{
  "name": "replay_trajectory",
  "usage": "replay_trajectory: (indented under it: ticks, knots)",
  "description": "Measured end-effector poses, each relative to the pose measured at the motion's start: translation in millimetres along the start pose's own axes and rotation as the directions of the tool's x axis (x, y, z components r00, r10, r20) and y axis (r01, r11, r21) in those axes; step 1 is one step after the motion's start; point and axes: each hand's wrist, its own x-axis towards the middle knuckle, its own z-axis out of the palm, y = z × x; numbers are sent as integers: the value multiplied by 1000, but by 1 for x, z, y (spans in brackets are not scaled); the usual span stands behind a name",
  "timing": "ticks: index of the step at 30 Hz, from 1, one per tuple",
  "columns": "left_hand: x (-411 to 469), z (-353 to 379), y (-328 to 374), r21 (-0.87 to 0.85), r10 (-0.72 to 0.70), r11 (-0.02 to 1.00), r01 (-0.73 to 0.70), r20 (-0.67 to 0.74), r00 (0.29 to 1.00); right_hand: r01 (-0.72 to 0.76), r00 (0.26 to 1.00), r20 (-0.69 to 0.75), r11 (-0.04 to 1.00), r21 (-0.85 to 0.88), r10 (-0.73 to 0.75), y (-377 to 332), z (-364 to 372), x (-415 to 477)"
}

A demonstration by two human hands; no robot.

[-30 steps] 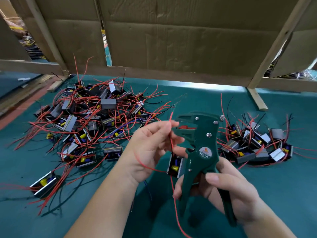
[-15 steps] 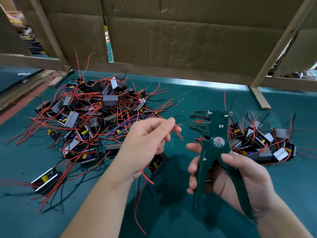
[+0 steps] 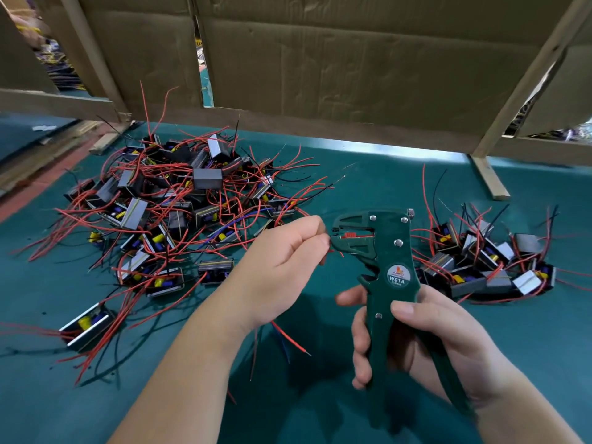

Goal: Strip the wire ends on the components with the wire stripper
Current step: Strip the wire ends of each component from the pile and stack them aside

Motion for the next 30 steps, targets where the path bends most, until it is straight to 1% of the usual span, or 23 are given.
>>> replay_trajectory:
  ticks: [1, 2, 3, 4, 6, 9, 12, 16, 23, 25, 27, 30]
  knots:
    - [0, -1, 0, 28, 5, 1000, -5, 1, 1000, 1, 999, -47, 999, -54, -4, 4, -8, -4]
    - [-1, -2, 0, 46, 10, 999, -10, 3, 1000, -33, 994, -108, 997, -71, 25, -8, -15, -4]
    - [-1, -3, 1, 57, 14, 998, -14, 8, 1000, -56, 994, -101, 996, -68, 49, -6, -16, -2]
    - [-1, -4, 2, 61, 14, 998, -15, 13, 1000, -52, 995, -84, 994, -99, 43, 1, -16, -2]
    - [-1, -6, 3, 65, 11, 998, -13, 30, 999, -39, 993, -113, 996, -81, 29, 1, -19, -2]
    - [-3, -11, 3, 103, -1, 995, -5, 59, 998, -99, 989, -118, 993, -71, 90, -3, -20, -2]
    - [-5, -15, 4, 128, -31, 991, 23, 64, 997, -118, 986, -126, 989, -87, 106, -1, -20, -1]
    - [-5, -15, 4, 78, -41, 996, 36, 68, 997, -135, 985, -117, 988, -77, 126, -1, -19, 0]
    - [-3, -20, 1, 13, -70, 998, 69, 142, 987, -123, 990, -85, 989, -80, 116, 0, -19, -1]
    - [-3, -22, 0, -12, -85, 996, 88, 164, 983, -143, 986, -96, 984, -104, 133, -2, -18, -1]
    - [-3, -24, -1, 4, -93, 996, 94, 189, 978, -159, 982, -120, 980, -120, 145, -1, -17, -1]
    - [-2, -24, -5, 54, -123, 992, 116, 151, 981, -157, 974, -177, 984, -89, 139, 3, -11, 1]
